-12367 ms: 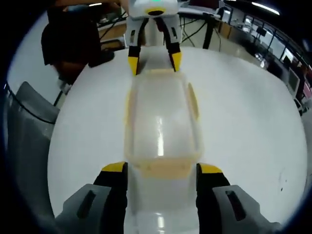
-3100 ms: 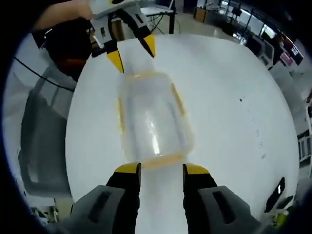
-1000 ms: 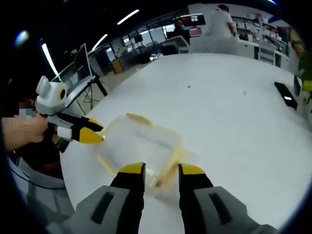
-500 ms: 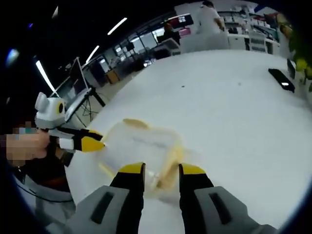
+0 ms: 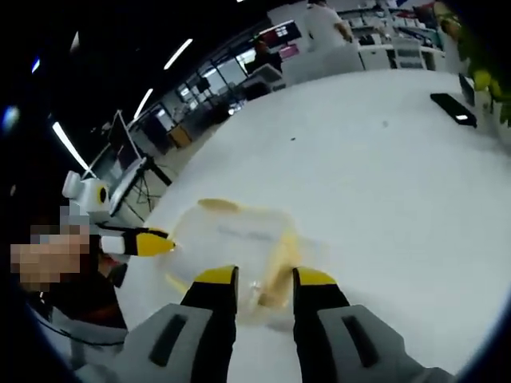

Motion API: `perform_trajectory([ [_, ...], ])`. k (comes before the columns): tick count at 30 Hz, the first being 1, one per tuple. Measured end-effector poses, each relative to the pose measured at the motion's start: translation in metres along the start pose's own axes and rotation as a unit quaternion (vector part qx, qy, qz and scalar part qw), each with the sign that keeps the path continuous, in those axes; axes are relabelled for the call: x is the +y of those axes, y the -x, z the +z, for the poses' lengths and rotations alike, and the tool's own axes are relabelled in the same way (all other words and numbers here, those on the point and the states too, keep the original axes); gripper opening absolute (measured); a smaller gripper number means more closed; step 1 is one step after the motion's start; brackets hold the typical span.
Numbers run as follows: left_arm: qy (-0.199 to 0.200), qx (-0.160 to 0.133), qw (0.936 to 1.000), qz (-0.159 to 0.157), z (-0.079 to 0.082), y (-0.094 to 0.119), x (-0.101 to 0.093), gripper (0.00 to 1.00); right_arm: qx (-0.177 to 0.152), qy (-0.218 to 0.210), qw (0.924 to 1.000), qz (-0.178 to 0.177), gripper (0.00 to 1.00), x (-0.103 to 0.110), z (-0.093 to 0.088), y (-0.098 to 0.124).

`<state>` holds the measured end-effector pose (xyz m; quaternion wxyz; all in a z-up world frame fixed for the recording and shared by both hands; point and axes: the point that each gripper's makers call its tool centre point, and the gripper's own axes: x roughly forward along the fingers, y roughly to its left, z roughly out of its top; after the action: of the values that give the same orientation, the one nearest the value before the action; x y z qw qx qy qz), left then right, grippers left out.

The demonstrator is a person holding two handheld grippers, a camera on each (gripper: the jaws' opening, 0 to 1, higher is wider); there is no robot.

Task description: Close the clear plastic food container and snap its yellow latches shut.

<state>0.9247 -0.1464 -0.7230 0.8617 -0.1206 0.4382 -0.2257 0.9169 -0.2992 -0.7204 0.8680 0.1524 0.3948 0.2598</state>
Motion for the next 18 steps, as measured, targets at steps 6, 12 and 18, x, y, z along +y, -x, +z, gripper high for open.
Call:
perform_trajectory([
  [6, -0.008, 0.005, 1.0, -0.002, -0.001, 0.0, -0.002, 0.19, -0.002, -0.012, 0.9999, 0.005, 0.23, 0.0, -0.002, 0.001],
  [12, -0.009, 0.009, 0.9999, 0.001, -0.001, 0.0, -0.003, 0.17, -0.001, -0.025, 0.9997, 0.004, 0.22, 0.003, -0.004, 0.002],
  [18, 0.004, 0.009, 1.0, 0.0, -0.003, 0.001, -0.007, 0.15, 0.011, -0.035, 0.9993, 0.007, 0.19, 0.011, 0.001, 0.005],
])
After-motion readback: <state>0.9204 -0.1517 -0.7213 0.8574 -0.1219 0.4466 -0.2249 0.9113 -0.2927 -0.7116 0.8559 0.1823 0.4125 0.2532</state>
